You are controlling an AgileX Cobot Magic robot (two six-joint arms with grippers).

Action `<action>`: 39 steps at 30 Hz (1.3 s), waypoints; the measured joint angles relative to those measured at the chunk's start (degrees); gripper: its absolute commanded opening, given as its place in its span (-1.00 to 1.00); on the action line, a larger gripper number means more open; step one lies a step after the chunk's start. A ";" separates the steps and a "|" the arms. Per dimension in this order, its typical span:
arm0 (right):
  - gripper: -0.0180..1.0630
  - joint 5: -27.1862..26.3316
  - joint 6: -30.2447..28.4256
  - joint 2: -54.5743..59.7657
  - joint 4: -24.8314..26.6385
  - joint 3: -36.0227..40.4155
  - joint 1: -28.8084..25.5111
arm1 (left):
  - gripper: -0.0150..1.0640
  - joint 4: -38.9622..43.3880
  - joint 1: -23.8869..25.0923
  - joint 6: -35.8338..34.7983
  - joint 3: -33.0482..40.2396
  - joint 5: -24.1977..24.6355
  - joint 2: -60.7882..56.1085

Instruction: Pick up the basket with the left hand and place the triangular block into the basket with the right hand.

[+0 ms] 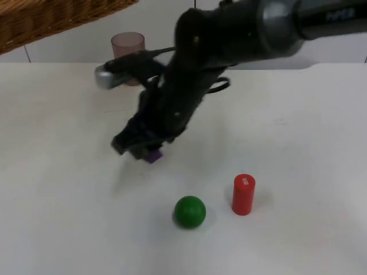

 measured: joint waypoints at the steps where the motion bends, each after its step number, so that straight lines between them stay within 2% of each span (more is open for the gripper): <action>1: -0.96 -1.08 3.85 -1.47 -2.35 1.92 -0.63 | -0.95 0.00 -0.24 0.00 0.00 0.00 0.00; 2: -0.96 -1.08 3.85 -1.47 -2.35 1.92 -0.63 | -0.95 0.00 -0.24 0.00 0.00 0.00 0.00; 7: -0.96 -7.41 21.59 -11.34 -17.62 16.15 -3.83 | -0.95 0.11 -3.68 0.00 0.13 -0.12 0.00; 8: -0.96 -7.41 21.59 -11.34 -17.62 16.15 -3.83 | -0.95 0.11 -3.68 0.00 0.13 -0.12 0.00; 10: -0.96 -9.87 26.39 -18.77 -21.42 23.24 -6.46 | -0.95 0.35 -6.19 0.00 0.27 -0.34 0.00; 12: -0.96 -10.61 26.91 -21.44 -22.04 26.15 -7.38 | -0.95 0.73 -7.05 0.00 0.26 -0.34 0.00; 16: -0.96 -11.21 27.70 -34.86 -22.82 36.31 -11.14 | -0.95 1.32 -10.17 0.00 0.26 -1.96 0.00; 17: -0.96 -11.21 27.70 -34.86 -22.82 36.31 -11.14 | -0.95 1.32 -10.17 0.00 0.26 -1.96 0.00; 21: -0.96 -8.40 27.70 -50.23 -23.41 43.58 -13.78 | -0.95 1.32 -13.12 0.15 0.26 -2.34 1.78; 26: -0.96 -3.55 27.70 -58.58 -25.53 44.56 -14.02 | -0.95 1.32 -17.40 1.09 0.26 -2.34 5.00; 30: -0.96 1.56 27.70 -68.46 -26.22 44.56 -14.07 | -0.95 1.32 -24.73 1.95 0.26 -2.24 10.92; 31: -0.96 1.56 27.70 -68.46 -26.22 44.56 -14.07 | -0.95 1.32 -24.73 1.95 0.26 -2.24 10.92; 36: -0.96 5.43 28.11 -73.68 -25.75 44.56 -14.07 | -0.95 1.40 -33.28 2.07 0.26 -3.68 14.10; 39: -0.96 6.26 27.95 -73.82 -24.12 44.56 -14.07 | -0.95 1.40 -35.23 2.07 0.26 -4.53 14.19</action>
